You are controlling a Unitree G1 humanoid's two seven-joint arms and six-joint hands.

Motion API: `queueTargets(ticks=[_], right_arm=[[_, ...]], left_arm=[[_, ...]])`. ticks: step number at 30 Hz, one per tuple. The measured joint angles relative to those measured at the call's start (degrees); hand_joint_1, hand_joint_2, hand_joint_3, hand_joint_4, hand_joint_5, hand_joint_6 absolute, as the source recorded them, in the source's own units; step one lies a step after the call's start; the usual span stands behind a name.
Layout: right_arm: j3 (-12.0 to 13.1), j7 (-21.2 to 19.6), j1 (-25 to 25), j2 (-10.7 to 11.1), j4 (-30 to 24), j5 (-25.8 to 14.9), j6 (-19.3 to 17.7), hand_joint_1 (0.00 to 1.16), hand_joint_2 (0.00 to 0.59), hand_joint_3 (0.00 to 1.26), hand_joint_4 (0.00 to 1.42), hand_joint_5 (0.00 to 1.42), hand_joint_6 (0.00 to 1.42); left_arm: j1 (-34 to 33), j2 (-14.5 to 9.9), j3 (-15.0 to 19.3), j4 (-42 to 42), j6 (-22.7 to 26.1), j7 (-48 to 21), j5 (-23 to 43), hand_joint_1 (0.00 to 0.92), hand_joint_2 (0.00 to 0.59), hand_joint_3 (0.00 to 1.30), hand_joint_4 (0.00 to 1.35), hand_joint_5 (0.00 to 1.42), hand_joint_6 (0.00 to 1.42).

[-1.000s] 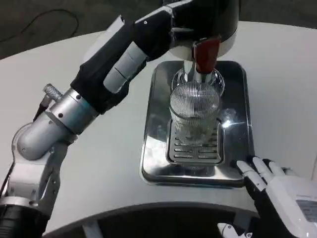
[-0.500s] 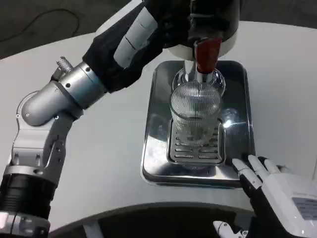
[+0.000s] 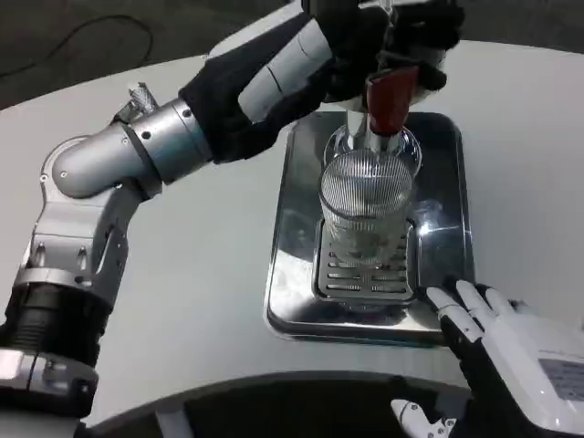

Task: Grasp the cup under the faucet to collect the drink, then remove the cup.

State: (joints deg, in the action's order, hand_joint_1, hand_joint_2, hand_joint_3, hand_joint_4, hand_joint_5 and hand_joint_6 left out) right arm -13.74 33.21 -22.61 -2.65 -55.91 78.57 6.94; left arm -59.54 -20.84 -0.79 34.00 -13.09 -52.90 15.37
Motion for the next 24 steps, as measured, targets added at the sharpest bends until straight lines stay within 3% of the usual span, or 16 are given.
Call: queueTargets(ticks=[16,24], right_arm=[[-0.2,0.0,0.7,0.0,0.0,-1.9,1.9,0.3,0.406,0.11,0.0,0.0,0.0],[0.6,-0.1,2.3,-0.2,0.1,-6.3,5.1,0.29,0.392,0.1,0.0,0.0,0.0]], left_arm=[[-0.6,-0.3,-0.7,3.4,-8.2,-2.1,-4.9,0.0,0.072,0.17,0.1,0.19,0.1],[-0.7,-0.8,-1.4,3.8,-12.0,-1.8,-6.9,0.0,0.071,0.15,0.05,0.13,0.07]])
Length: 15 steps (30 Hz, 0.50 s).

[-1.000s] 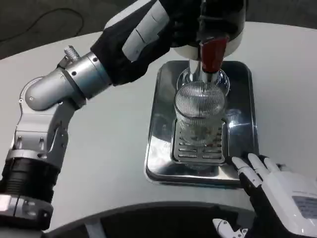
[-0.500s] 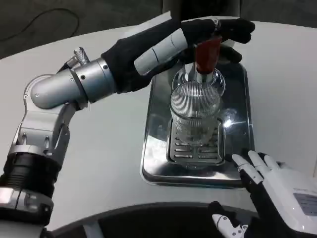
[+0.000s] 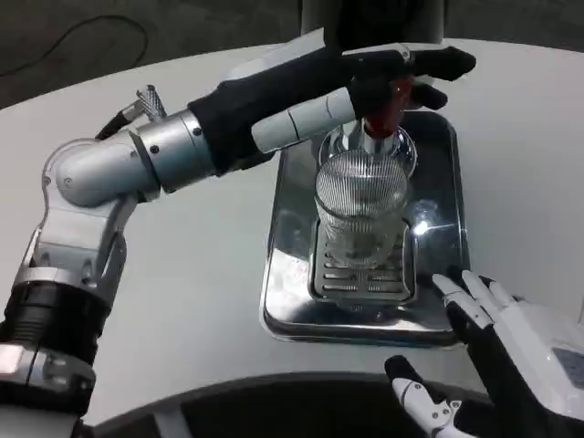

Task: Grasp the cup under the faucet to collect the drink, then remove the cup.

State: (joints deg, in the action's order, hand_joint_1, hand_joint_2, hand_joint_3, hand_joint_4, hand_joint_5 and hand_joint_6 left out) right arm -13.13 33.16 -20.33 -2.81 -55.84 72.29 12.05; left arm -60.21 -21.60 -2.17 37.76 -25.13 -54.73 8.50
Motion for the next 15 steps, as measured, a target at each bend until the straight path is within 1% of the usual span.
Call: queueTargets(ticks=[2,3,4,6,8,10,12,14,15], right_arm=[[0.5,0.0,0.4,0.0,0.3,-1.4,0.8,0.29,0.39,0.1,0.0,0.0,0.0],[1.2,0.0,1.4,-0.1,0.7,-3.0,1.8,0.29,0.385,0.09,0.0,0.0,0.0],[1.3,-0.2,1.7,-0.1,0.9,-3.5,2.0,0.3,0.383,0.08,0.0,0.0,0.0],[2.1,-0.5,2.5,0.0,1.5,-6.6,3.0,0.3,0.368,0.07,0.0,0.0,0.0],[2.6,-0.8,3.0,0.0,1.7,-8.6,3.7,0.32,0.353,0.05,0.0,0.0,0.0],[3.3,-2.0,3.8,-0.1,1.9,-11.1,4.4,0.39,0.321,0.03,0.0,0.0,0.0],[3.7,-3.2,4.2,-0.1,2.2,-12.9,4.6,0.45,0.311,0.01,0.0,0.0,0.0],[4.3,-4.9,4.9,-0.1,3.2,-15.6,4.8,0.46,0.307,0.0,0.0,0.0,0.0],[4.8,-5.6,5.4,-0.2,3.9,-16.8,4.9,0.48,0.289,0.0,0.0,0.0,0.0]], left_arm=[[0.0,-0.1,-0.2,0.1,-0.6,0.2,-0.3,0.0,0.07,0.15,0.04,0.11,0.06],[0.0,-0.2,-0.4,0.3,-1.4,0.6,-0.5,0.0,0.07,0.15,0.04,0.11,0.06],[0.0,-0.2,-0.5,0.3,-1.6,0.6,-0.6,0.0,0.069,0.15,0.04,0.1,0.06],[-0.1,-0.4,-0.8,0.5,-2.9,1.1,-1.3,0.0,0.069,0.15,0.04,0.1,0.06],[-0.3,-0.5,-1.0,0.6,-3.5,1.4,-1.8,0.0,0.069,0.14,0.03,0.09,0.05],[-0.3,-0.6,-1.1,0.7,-4.3,1.8,-2.3,0.0,0.068,0.14,0.03,0.09,0.05],[-0.3,-0.7,-1.2,0.7,-4.7,2.0,-2.5,0.0,0.068,0.14,0.03,0.08,0.05],[-0.3,-0.8,-1.4,0.7,-5.3,2.1,-2.7,0.0,0.067,0.14,0.03,0.08,0.04],[-0.3,-0.9,-1.5,0.7,-5.6,2.1,-2.8,0.0,0.067,0.14,0.03,0.08,0.04]])
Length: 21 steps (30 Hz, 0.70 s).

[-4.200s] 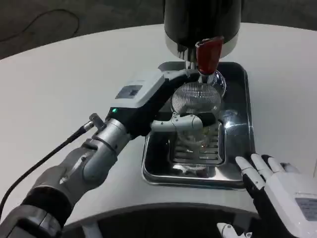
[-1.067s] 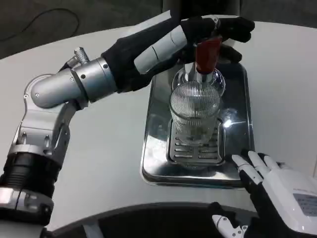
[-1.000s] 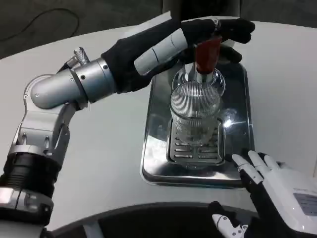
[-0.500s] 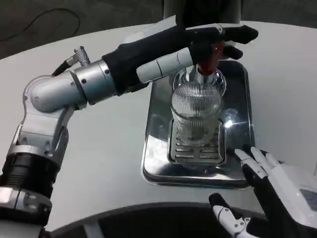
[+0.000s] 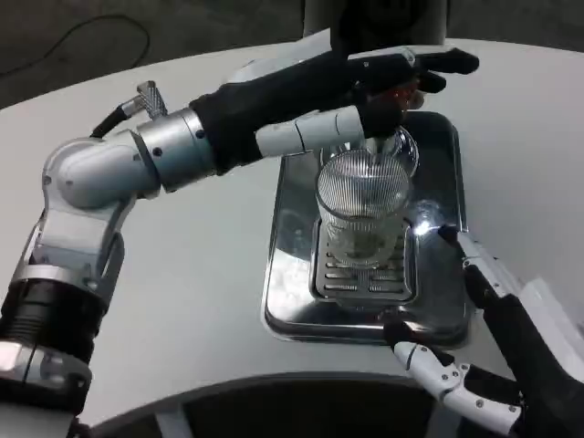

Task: Grasp the cup under the faucet to collect the drink, then remove the cup.

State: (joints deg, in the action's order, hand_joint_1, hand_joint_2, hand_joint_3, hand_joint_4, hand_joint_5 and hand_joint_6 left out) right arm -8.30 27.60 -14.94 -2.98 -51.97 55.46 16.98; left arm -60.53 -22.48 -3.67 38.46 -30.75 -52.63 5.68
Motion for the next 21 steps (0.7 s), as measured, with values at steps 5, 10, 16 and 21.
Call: queueTargets(ticks=[5,10,16,21], right_arm=[[2.2,-2.3,2.3,0.9,2.3,-4.6,0.4,0.56,0.264,0.0,0.0,0.0,0.0],[4.1,-4.2,4.6,2.5,4.9,-8.5,0.5,0.6,0.253,0.0,0.0,0.0,0.0],[5.3,-7.1,6.8,4.6,7.5,-12.2,0.5,0.61,0.252,0.0,0.0,0.0,0.0],[5.4,-8.8,8.0,6.5,9.3,-14.5,0.5,0.61,0.252,0.0,0.0,0.0,0.0]], left_arm=[[0.0,-0.2,-0.2,0.0,-0.9,0.4,-0.6,0.0,0.07,0.14,0.03,0.08,0.04],[0.0,-0.2,-0.2,0.4,-2.2,0.6,-1.2,0.0,0.074,0.14,0.03,0.07,0.04],[-0.7,-0.3,-0.5,1.3,-3.2,0.6,-1.6,0.0,0.075,0.14,0.03,0.07,0.04],[-0.9,-0.3,-1.1,1.4,-4.1,1.0,-2.0,0.0,0.075,0.15,0.03,0.07,0.04]])
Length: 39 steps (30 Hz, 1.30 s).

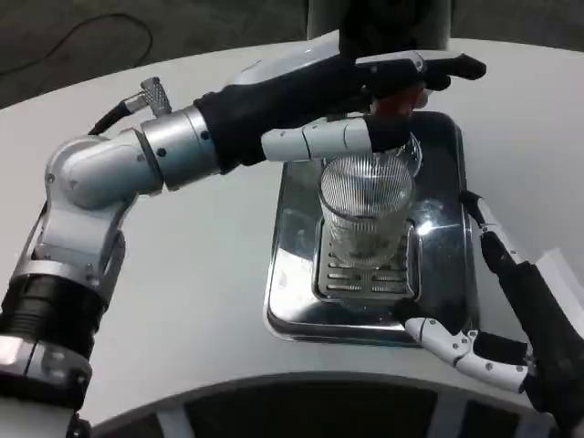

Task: Grasp the cup under the faucet to collect the drink, then remove the cup.

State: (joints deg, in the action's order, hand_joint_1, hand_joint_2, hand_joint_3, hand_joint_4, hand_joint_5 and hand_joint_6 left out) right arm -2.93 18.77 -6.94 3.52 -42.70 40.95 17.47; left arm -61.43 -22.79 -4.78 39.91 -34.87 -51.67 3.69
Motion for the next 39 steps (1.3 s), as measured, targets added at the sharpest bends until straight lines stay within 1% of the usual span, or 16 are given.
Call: queueTargets(ticks=[5,12,21,25,31,33,37,39], right_arm=[[0.1,-1.5,1.4,1.5,1.5,-2.0,0.0,0.61,0.249,0.0,0.0,0.0,0.0],[0.1,-3.5,3.3,2.2,4.1,-4.5,0.0,0.62,0.245,0.0,0.0,0.0,0.0],[0.0,-6.0,5.8,3.9,7.2,-7.6,0.0,0.62,0.244,0.0,0.0,0.0,0.0],[-0.1,-7.2,7.1,4.4,9.6,-9.1,-0.4,0.63,0.246,0.0,0.0,0.0,0.0],[0.2,-8.9,8.4,6.1,13.3,-11.7,-2.2,0.64,0.243,0.0,0.0,0.0,0.0],[0.4,-9.5,8.8,6.2,14.2,-12.6,-3.0,0.64,0.241,0.0,0.0,0.01,0.01],[1.1,-10.7,10.5,6.8,18.1,-15.4,-6.1,0.66,0.233,0.0,0.0,0.02,0.01],[1.3,-11.2,11.1,7.4,19.6,-16.1,-7.3,0.66,0.231,0.0,0.0,0.03,0.02]], left_arm=[[-0.2,-0.3,-0.7,0.2,-0.9,0.5,-0.3,0.0,0.075,0.15,0.03,0.07,0.04],[-0.2,-0.5,-1.1,0.2,-2.4,1.0,-1.4,0.0,0.074,0.16,0.04,0.07,0.04],[-0.2,-0.6,-1.5,0.2,-3.8,1.3,-1.9,0.0,0.074,0.16,0.04,0.07,0.04],[-0.2,-0.7,-1.8,0.3,-4.1,1.4,-1.9,0.0,0.074,0.16,0.04,0.07,0.04],[-0.2,-0.7,-2.0,0.4,-4.5,1.6,-1.9,0.0,0.074,0.16,0.04,0.07,0.04],[-0.2,-0.7,-2.1,0.6,-4.9,1.6,-1.9,0.0,0.074,0.16,0.04,0.07,0.04],[-0.5,-0.7,-2.2,1.3,-5.2,1.8,-1.9,0.0,0.074,0.17,0.04,0.07,0.04],[-0.7,-0.7,-2.4,1.5,-5.4,1.8,-1.9,0.0,0.074,0.17,0.04,0.07,0.04]])
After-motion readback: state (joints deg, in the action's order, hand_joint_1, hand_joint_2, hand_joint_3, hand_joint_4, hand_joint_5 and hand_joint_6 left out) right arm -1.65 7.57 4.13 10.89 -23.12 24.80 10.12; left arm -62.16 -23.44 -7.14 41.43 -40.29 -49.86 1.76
